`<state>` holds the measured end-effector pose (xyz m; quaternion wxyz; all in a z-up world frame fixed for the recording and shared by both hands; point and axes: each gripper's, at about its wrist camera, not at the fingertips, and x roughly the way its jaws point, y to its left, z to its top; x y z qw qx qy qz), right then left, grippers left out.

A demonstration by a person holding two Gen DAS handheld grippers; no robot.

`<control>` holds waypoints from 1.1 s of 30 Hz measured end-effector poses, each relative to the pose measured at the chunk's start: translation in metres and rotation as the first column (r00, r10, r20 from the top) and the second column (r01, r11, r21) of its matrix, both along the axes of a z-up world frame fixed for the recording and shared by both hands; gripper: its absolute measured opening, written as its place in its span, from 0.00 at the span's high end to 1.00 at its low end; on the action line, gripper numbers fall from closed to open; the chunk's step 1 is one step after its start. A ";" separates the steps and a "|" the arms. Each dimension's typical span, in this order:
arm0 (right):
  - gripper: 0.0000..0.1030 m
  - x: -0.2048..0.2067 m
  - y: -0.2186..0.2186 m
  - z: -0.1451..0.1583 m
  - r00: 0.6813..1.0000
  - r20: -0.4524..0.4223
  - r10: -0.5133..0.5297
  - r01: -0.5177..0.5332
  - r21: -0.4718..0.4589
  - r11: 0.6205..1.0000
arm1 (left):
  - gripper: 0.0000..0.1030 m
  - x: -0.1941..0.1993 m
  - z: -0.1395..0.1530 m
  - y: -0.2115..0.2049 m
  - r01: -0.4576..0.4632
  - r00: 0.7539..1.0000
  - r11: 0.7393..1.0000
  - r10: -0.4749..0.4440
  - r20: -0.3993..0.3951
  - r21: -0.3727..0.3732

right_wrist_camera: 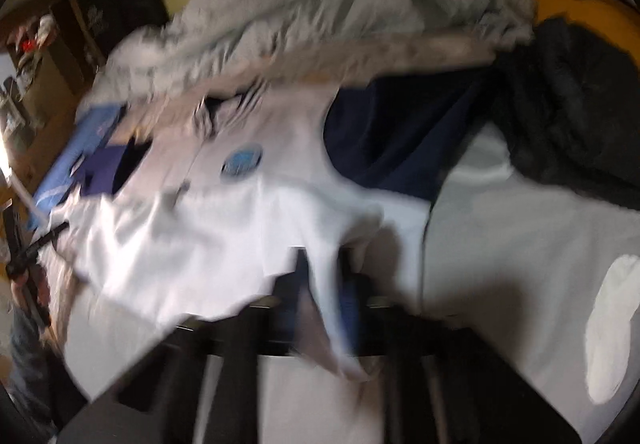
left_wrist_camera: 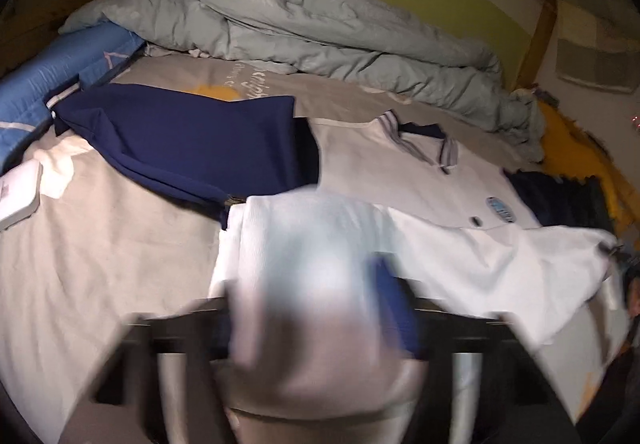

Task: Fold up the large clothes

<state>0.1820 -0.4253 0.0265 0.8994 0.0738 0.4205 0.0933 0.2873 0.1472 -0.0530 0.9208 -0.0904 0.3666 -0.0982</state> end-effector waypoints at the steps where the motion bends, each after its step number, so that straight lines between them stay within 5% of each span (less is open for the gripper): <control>1: 0.95 -0.001 -0.001 0.007 0.998 0.061 -0.014 0.017 -0.033 0.999 | 0.78 0.001 0.000 -0.001 0.014 1.000 1.000 -0.013 0.016 -0.016; 3: 0.95 -0.003 0.000 0.019 0.988 0.155 0.007 -0.001 -0.037 0.999 | 0.85 0.002 0.006 -0.003 -0.012 0.999 1.000 0.012 0.052 0.002; 5: 0.95 0.003 0.007 0.017 0.987 0.162 0.001 0.016 -0.100 0.995 | 0.85 0.005 0.007 -0.004 -0.044 0.997 0.999 0.041 0.067 0.031; 8: 0.95 0.030 0.007 -0.020 0.997 -0.005 -0.071 0.069 -0.199 0.978 | 0.85 0.016 -0.004 -0.001 -0.071 0.997 0.996 0.070 0.025 0.053; 10: 0.94 0.041 -0.002 -0.044 0.987 -0.105 -0.118 0.103 -0.143 0.984 | 0.85 0.021 -0.014 -0.001 -0.077 0.997 0.993 0.078 -0.009 0.089; 14: 0.72 0.036 -0.004 -0.040 0.982 -0.075 -0.173 0.156 -0.190 0.969 | 0.84 0.022 -0.017 -0.001 -0.071 0.997 0.992 0.074 -0.023 0.104; 16: 0.69 0.027 -0.004 -0.032 0.981 -0.032 -0.191 0.180 -0.204 0.962 | 0.71 0.012 -0.007 -0.004 -0.087 0.996 0.986 0.083 0.032 0.142; 18: 0.67 0.019 -0.004 -0.020 0.981 0.021 -0.195 0.195 -0.204 0.959 | 0.42 0.001 0.008 -0.008 -0.107 0.990 0.978 0.088 0.111 0.181; 19: 0.65 0.013 -0.002 -0.015 0.980 0.053 -0.194 0.200 -0.206 0.958 | 0.39 -0.007 0.017 -0.009 -0.106 0.984 0.977 0.077 0.159 0.183; 22: 0.40 -0.005 0.005 0.008 0.976 0.146 -0.164 0.186 -0.151 0.971 | 0.30 -0.025 0.039 -0.014 -0.116 0.970 0.977 0.072 0.232 0.181; 24: 0.25 -0.017 0.013 0.020 0.969 0.203 -0.140 0.164 -0.108 0.980 | 0.13 -0.038 0.050 -0.016 -0.116 0.960 0.980 0.069 0.273 0.161; 28: 0.04 -0.030 0.039 0.032 0.962 0.264 -0.075 0.101 -0.088 0.991 | 0.10 -0.058 0.064 -0.033 -0.105 0.947 0.974 0.035 0.321 0.202; 30: 0.03 -0.036 0.050 0.032 0.961 0.271 -0.060 0.081 -0.067 0.994 | 0.00 -0.061 0.065 -0.039 -0.102 0.949 0.972 0.030 0.314 0.214; 33: 0.03 -0.036 0.065 0.021 0.981 0.192 -0.026 0.038 -0.061 0.997 | 0.00 -0.062 0.053 -0.049 -0.092 0.965 0.983 0.048 0.257 0.160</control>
